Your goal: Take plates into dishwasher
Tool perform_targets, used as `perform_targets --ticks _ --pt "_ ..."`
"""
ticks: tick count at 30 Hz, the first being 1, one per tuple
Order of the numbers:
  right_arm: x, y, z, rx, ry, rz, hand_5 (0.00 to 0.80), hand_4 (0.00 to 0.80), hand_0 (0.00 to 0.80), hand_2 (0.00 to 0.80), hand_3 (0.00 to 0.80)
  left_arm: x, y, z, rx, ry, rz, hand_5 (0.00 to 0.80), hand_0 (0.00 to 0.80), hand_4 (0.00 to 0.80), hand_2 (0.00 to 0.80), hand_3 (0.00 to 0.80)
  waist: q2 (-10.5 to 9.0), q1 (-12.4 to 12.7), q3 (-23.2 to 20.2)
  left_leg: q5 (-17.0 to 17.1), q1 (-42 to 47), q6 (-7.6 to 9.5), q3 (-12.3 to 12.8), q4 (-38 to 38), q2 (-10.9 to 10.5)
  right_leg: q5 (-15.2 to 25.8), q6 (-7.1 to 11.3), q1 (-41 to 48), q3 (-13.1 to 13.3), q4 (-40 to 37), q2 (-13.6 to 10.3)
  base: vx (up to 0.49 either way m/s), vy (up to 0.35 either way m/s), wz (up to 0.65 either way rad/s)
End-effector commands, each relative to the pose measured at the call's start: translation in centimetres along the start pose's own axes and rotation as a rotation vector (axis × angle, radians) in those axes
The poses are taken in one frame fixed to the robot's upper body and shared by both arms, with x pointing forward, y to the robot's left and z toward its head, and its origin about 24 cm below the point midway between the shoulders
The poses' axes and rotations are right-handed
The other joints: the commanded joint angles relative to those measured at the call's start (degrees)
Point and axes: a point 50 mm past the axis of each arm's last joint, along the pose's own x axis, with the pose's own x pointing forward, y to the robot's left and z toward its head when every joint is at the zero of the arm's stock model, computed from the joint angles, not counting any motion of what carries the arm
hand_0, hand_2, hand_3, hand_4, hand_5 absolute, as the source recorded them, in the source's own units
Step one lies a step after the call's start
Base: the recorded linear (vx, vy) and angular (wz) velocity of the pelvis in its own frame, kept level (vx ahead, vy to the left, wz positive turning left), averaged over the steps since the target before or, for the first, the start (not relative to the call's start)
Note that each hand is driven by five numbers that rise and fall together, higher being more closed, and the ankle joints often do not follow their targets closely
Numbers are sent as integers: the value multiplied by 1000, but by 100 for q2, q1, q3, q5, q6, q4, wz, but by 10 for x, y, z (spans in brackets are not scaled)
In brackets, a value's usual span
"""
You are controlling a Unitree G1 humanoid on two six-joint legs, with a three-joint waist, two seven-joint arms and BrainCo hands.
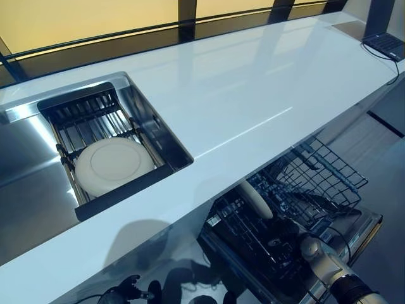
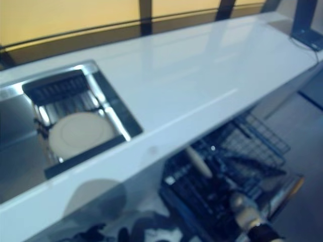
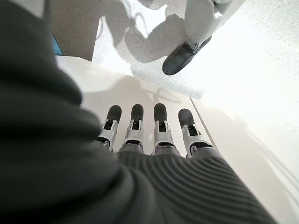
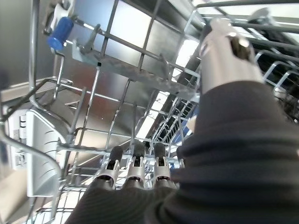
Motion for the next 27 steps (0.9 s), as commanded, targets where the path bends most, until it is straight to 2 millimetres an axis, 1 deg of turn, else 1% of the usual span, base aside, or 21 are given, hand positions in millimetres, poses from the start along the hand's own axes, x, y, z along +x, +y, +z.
perform_targets --ticks 1,7,10,15,16,21,27 --pt "-8 -27 -2 -55 -31 -74 0 0 0 0 0 0 0 -4 4 10 23 0 0 0 0 0 -55 -65 -226 -437 -49 453 -79 -16 -395 -302 -115 -353 102 581 375 0 0 0" --pt "-12 -33 2 -33 -55 -83 0 0 0 0 0 -1 -2 -7 -8 20 26 0 0 0 0 0 -69 -82 -255 -453 -17 450 -63 -16 -388 -327 -118 -293 115 553 379 0 0 0" --pt "-16 -38 1 -11 -61 -104 0 0 0 0 0 -1 -2 -10 -17 27 28 0 0 0 0 0 -67 -95 -275 -460 5 450 -58 -16 -389 -343 -125 -262 123 549 385 0 0 0" --pt "-26 -54 -3 19 -82 -180 0 0 0 0 0 -4 -4 -19 -34 48 35 0 0 0 0 0 -94 -154 -342 -494 70 443 -16 -16 -373 -384 -124 -192 146 540 399 0 0 0" --pt "-27 -54 -3 19 -81 -180 0 0 0 0 0 -4 -4 -19 -34 48 35 0 0 0 0 0 -94 -151 -343 -494 71 443 -15 -16 -373 -384 -123 -191 147 540 399 0 0 0" --pt "-43 -75 0 78 -144 -290 0 0 0 0 0 -6 -6 -31 -55 79 45 0 0 0 0 0 -154 -250 -434 -543 170 439 59 -16 -328 -415 -120 -107 211 520 434 -1 4 -2" --pt "-64 -93 4 186 -241 -400 0 0 0 0 0 -11 -16 -47 -83 118 43 0 0 0 0 0 -187 -369 -579 -625 353 443 173 -16 -283 -432 -115 15 323 467 473 12 22 -14"
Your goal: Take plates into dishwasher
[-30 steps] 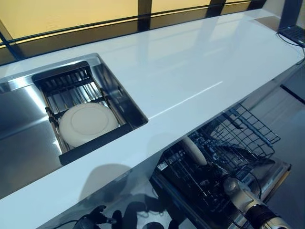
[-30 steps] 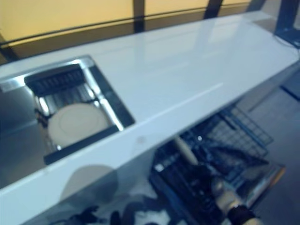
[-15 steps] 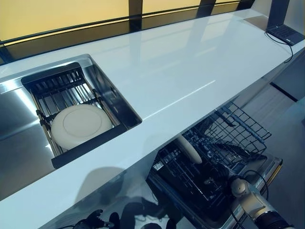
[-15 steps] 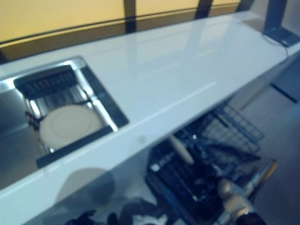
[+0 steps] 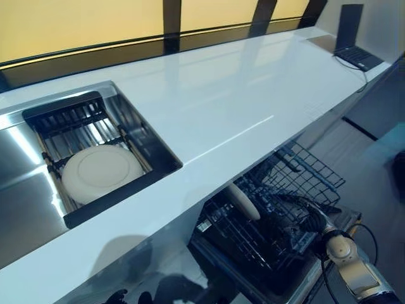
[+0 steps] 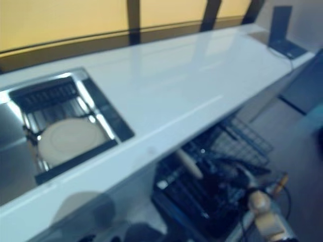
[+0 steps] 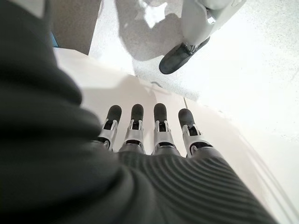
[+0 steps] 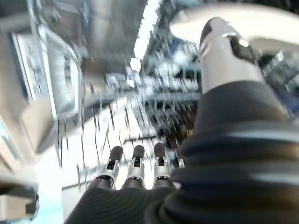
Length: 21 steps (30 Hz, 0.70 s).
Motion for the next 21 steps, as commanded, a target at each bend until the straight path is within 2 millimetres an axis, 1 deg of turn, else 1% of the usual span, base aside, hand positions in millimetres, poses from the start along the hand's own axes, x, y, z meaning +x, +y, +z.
perform_targets --ticks 1,3,5,9,11,13,14,17,18,19,21 --pt "-8 -39 18 26 -130 -144 0 0 0 0 0 0 -9 -7 -13 20 10 0 0 0 0 0 105 -106 -416 -563 56 489 16 -12 -276 -464 -129 -178 122 507 479 50 38 -11" --pt "-12 -45 21 69 -168 -167 0 0 0 0 0 -1 -12 -14 -27 38 6 0 0 0 0 0 106 -141 -489 -589 137 494 52 -12 -265 -476 -135 -129 170 491 482 78 51 -14" --pt "-19 -52 28 150 -232 -191 0 0 0 0 0 -4 -20 -25 -45 62 -2 0 0 0 0 0 124 -170 -597 -639 252 500 105 20 -260 -486 -130 -33 226 465 463 131 75 -23" --pt "-29 -60 40 265 -345 -196 0 0 0 0 0 -8 -28 -34 -53 84 -21 0 0 0 0 0 194 -204 -754 -725 378 537 167 65 -309 -525 -105 78 296 474 382 139 113 -19" --pt "-31 -60 43 298 -383 -187 0 0 0 0 0 -8 -30 -37 -54 89 -29 0 0 0 0 0 222 -210 -807 -756 426 556 188 79 -332 -538 -89 109 322 493 343 136 131 -12" --pt "-36 -62 54 355 -469 -159 0 0 0 0 0 -10 -36 -41 -55 99 -46 0 0 0 0 0 269 -228 -912 -848 492 604 220 158 -392 -558 -55 159 366 539 256 165 157 -5" --pt "-36 -62 56 364 -479 -154 0 0 0 0 0 -11 -37 -42 -55 101 -48 0 0 0 0 0 273 -228 -926 -863 501 609 226 170 -399 -562 -48 167 372 546 244 137 128 -1" --pt "-38 -61 73 470 -585 -95 0 0 0 0 0 -12 -42 -46 -48 114 -69 0 0 0 0 0 306 -218 -1039 -994 574 688 260 269 -462 -600 14 214 429 658 128 171 178 -5" --pt "-38 -61 75 477 -593 -90 0 0 0 0 0 -12 -42 -46 -48 115 -70 0 0 0 0 0 307 -216 -1046 -1005 579 695 263 275 -467 -606 21 214 435 673 117 146 174 -8" --pt "-38 -60 83 522 -636 -53 0 0 0 0 0 -13 -43 -47 -44 123 -77 0 0 0 0 0 317 -203 -1100 -1050 607 743 264 304 -493 -629 61 219 457 770 61 138 179 -8" --pt "-38 -58 93 555 -678 -16 0 0 0 0 0 -13 -43 -48 -44 128 -80 0 0 0 0 0 325 -183 -1131 -1088 618 802 262 345 -521 -651 110 195 478 940 -10 119 181 -7"
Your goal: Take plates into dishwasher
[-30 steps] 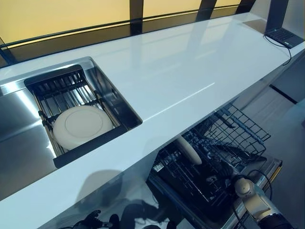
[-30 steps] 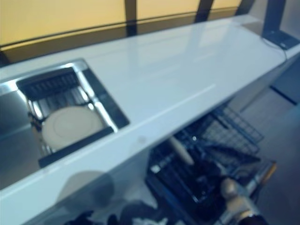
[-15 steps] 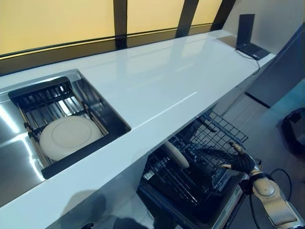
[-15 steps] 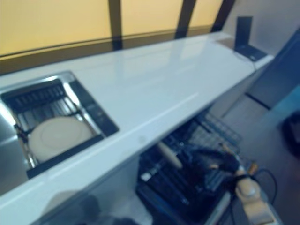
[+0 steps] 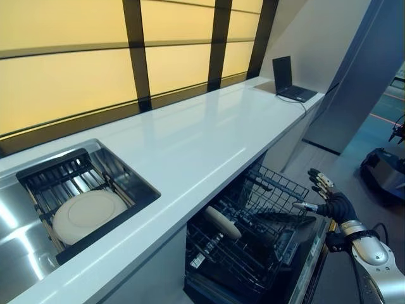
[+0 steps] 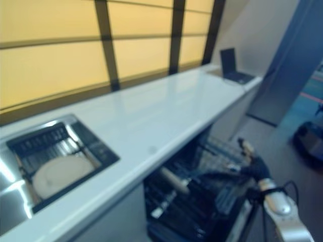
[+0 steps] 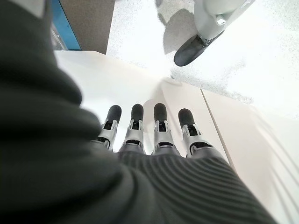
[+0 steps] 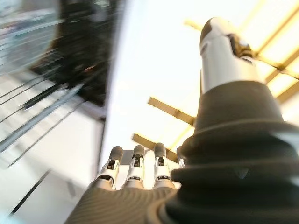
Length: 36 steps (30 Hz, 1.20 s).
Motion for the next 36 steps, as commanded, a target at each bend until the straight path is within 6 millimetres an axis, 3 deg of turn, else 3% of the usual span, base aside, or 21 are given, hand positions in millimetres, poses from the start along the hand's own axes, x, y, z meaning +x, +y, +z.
perform_targets --ticks 1,5,10,12,14,15,18,20,21,24,28,36 --pt "17 2 56 53 -275 54 0 0 0 0 0 4 11 7 16 -2 24 0 0 0 0 0 -94 88 -78 -845 -8 804 -180 379 -510 -583 57 -116 -7 982 14 98 195 -6" --pt "30 20 78 94 -370 153 0 0 0 0 0 5 16 11 17 -2 26 0 0 0 0 0 -110 194 -115 -918 -31 977 -270 479 -660 -120 193 -307 86 1669 -248 73 201 -7" --pt "43 39 97 96 -433 212 0 0 0 0 0 7 19 17 48 3 20 0 0 0 0 0 16 372 -172 -890 -96 1124 -625 492 -796 697 152 -657 316 2991 -520 89 249 -3" --pt "48 45 99 96 -431 226 0 0 0 0 0 7 18 16 58 13 20 0 0 0 0 0 114 413 -185 -866 -54 1141 -727 451 -789 852 171 -941 369 3626 -528 100 231 16" --pt "52 48 101 76 -431 233 0 0 0 0 0 6 19 13 65 27 22 0 0 0 0 0 201 406 -201 -818 32 1124 -821 355 -795 841 168 -1277 481 3912 -342 132 157 35" --pt "57 50 103 66 -413 242 0 0 0 0 0 6 21 10 65 50 26 0 0 0 0 0 234 376 -217 -781 120 1104 -980 271 -875 748 128 -1635 544 3780 -47 169 88 57" --pt "61 49 105 53 -399 246 0 0 0 0 0 6 24 4 65 76 35 0 0 0 0 0 149 356 -253 -805 191 1107 -1202 214 -1015 575 76 -1648 435 3050 49 199 11 59" --pt "63 50 106 54 -389 256 0 0 0 0 0 5 25 -2 56 102 50 0 0 0 0 0 -3 267 -258 -941 292 1104 -1489 254 -1166 438 85 -1581 547 1822 236 254 -80 89" --pt "64 51 106 54 -388 259 0 0 0 0 0 5 25 -3 50 108 52 0 0 0 0 0 -26 244 -253 -972 326 1104 -1572 264 -1200 419 92 -1581 591 1605 294 223 -73 74" --pt "64 54 107 52 -372 257 0 0 0 0 0 4 22 -6 41 123 53 0 0 0 0 0 -54 199 -223 -1038 461 1104 -1876 273 -1275 401 100 -1632 676 1265 496 193 -74 74" --pt "65 55 104 41 -351 260 0 0 0 0 0 4 26 -9 9 128 67 0 0 0 0 0 -139 288 -280 -996 446 1131 -2097 252 -1364 235 68 -1210 799 1030 530 113 -137 83" --pt "70 59 103 -68 -348 297 0 0 0 0 0 2 24 -15 -47 112 61 0 0 0 0 0 -210 708 -407 -806 376 834 -1985 88 -1036 -237 -120 -109 347 477 398 85 -212 60"
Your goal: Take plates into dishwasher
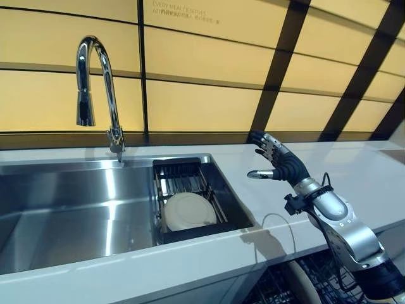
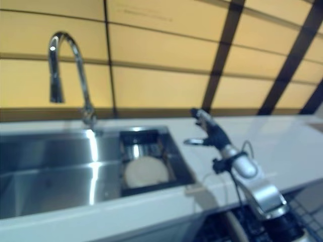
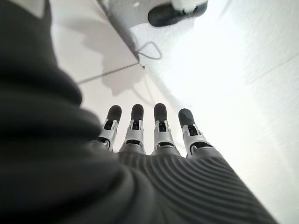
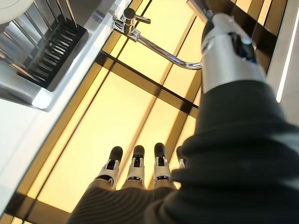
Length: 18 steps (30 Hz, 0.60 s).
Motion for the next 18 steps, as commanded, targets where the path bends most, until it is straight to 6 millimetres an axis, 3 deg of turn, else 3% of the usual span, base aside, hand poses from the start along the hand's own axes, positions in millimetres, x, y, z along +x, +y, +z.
perform_targets --ticks 1,6,8,11,18 --pt "14 -9 37 -126 -145 -1 0 0 0 0 0 1 10 18 -56 -77 29 0 0 0 0 0 107 271 -36 61 42 126 464 -372 57 -535 435 222 29 349 -83 41 -179 23" --pt "19 -14 49 -206 -162 -15 0 0 0 0 0 0 4 25 -50 -116 17 0 0 0 0 0 87 423 27 132 -187 -49 705 -189 236 -639 331 326 -429 277 -113 2 -163 40" --pt "18 -18 51 -263 -141 -27 0 0 0 0 0 0 3 30 -23 -139 2 0 0 0 0 0 123 411 43 164 -289 -131 1092 -107 329 -696 303 374 -758 283 -141 -6 -116 47" --pt "18 -22 48 -335 -103 -18 0 0 0 0 0 -1 -1 33 -11 -149 -5 0 0 0 0 0 160 372 35 208 -314 -185 1315 -142 375 -727 284 413 -952 263 -145 0 -69 64" --pt "25 -33 39 -479 -8 29 0 0 0 0 0 -1 -6 29 -19 -142 -12 0 0 0 0 0 208 400 -26 395 -270 -270 1206 -357 382 -745 254 539 -990 143 -79 7 -5 21"
